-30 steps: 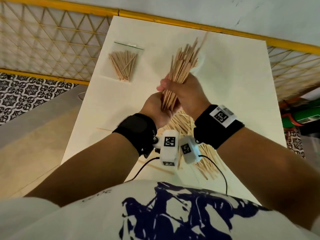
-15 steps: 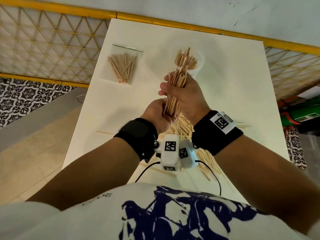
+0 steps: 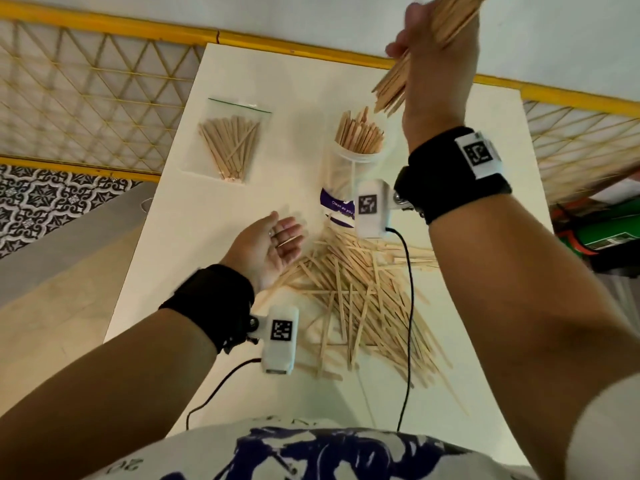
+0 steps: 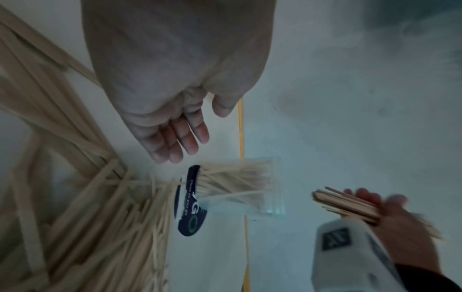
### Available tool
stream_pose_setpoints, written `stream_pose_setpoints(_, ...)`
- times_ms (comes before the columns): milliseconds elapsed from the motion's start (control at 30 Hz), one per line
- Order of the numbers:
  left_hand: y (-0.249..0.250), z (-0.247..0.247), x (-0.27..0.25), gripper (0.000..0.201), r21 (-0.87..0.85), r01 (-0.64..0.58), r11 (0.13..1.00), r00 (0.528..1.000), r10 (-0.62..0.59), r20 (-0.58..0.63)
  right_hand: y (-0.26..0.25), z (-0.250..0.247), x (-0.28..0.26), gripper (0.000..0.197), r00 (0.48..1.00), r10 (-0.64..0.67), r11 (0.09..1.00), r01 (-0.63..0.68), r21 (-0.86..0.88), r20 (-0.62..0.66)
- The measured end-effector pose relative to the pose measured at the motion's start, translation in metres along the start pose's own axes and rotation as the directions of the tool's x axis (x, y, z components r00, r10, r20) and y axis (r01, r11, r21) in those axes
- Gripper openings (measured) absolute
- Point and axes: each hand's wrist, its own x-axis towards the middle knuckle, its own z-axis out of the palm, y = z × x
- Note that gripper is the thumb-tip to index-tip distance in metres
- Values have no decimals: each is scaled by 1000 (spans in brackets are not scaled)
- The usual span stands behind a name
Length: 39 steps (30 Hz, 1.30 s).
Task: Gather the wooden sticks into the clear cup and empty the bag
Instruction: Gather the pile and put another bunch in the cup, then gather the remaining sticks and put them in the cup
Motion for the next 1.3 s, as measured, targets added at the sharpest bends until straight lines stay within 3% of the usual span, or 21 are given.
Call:
stream_pose_setpoints(100,-2,-11,0,32,60,-26,998,1000,27,-13,31,2,-9,26,979,182,977,-169,-127,96)
stream_pose_setpoints(167,0,-19,0,29,110,-56,992,998,59,-17,47,-3,-15,30,963,231,950,-192,-245,140)
stream_pose_setpoints(267,2,-31,-3,24,264,-161,951,984,175,-30,53,-11,-19,20,971,160,903,-71,-424,179)
stream_pose_setpoints(333,1,-42,-7,23,477,-268,837,956,294,22,51,-21,-23,19,977,63,860,50,-507,203)
stream_pose_setpoints(400,-2,-57,-17,32,748,-354,561,918,361,164,51,-39,-34,24,983,-25,821,124,-557,182)
stream_pose_setpoints(433,-5,-67,-21,40,865,-353,355,907,357,224,52,-51,-44,26,985,-52,811,137,-569,163)
stream_pose_setpoints(467,-10,-77,-26,68,940,-321,115,908,318,271,57,-66,-55,27,987,-52,803,131,-582,150)
stream_pose_setpoints(533,-25,-99,-35,122,925,-235,-298,944,158,290,79,-102,-79,31,985,55,752,68,-656,166)
stream_pose_setpoints(600,-48,-119,-41,141,820,-262,-510,945,38,326,113,-138,-98,45,943,278,602,-23,-798,183)
stream_pose_setpoints(667,-72,-128,-46,145,775,-332,-538,922,-11,388,137,-163,-116,69,845,497,380,-7,-925,198)
stream_pose_setpoints(733,-93,-125,-47,142,753,-364,-548,892,26,451,149,-172,-139,64,765,604,270,65,-961,221)
stream_pose_setpoints(767,-100,-120,-45,140,755,-355,-551,885,62,462,149,-170,-151,58,744,616,293,90,-952,260)
stream_pose_setpoints(833,-111,-104,-39,135,791,-312,-526,884,143,444,139,-163,-176,64,698,630,355,131,-926,340)
stream_pose_setpoints(933,-116,-69,-27,129,845,-274,-460,880,234,413,120,-156,-207,102,648,650,354,205,-913,397)
stream_pose_setpoints(1000,-118,-51,-19,124,864,-251,-436,883,264,389,106,-161,-230,128,582,649,321,375,-870,490)
stream_pose_setpoints(1067,-121,-37,-11,121,882,-243,-404,880,290,376,100,-173,-253,135,501,654,260,553,-791,566)
stream_pose_setpoints(1133,-123,-29,-6,119,892,-243,-382,877,306,370,103,-188,-259,134,521,658,213,564,-798,544)
stream_pose_setpoints(1233,-120,-21,-2,120,879,-256,-402,878,284,386,111,-200,-232,126,636,650,182,401,-898,416)
stream_pose_setpoints(1300,-111,-15,1,123,851,-297,-432,870,245,428,116,-203,-209,123,624,667,200,374,-905,406)
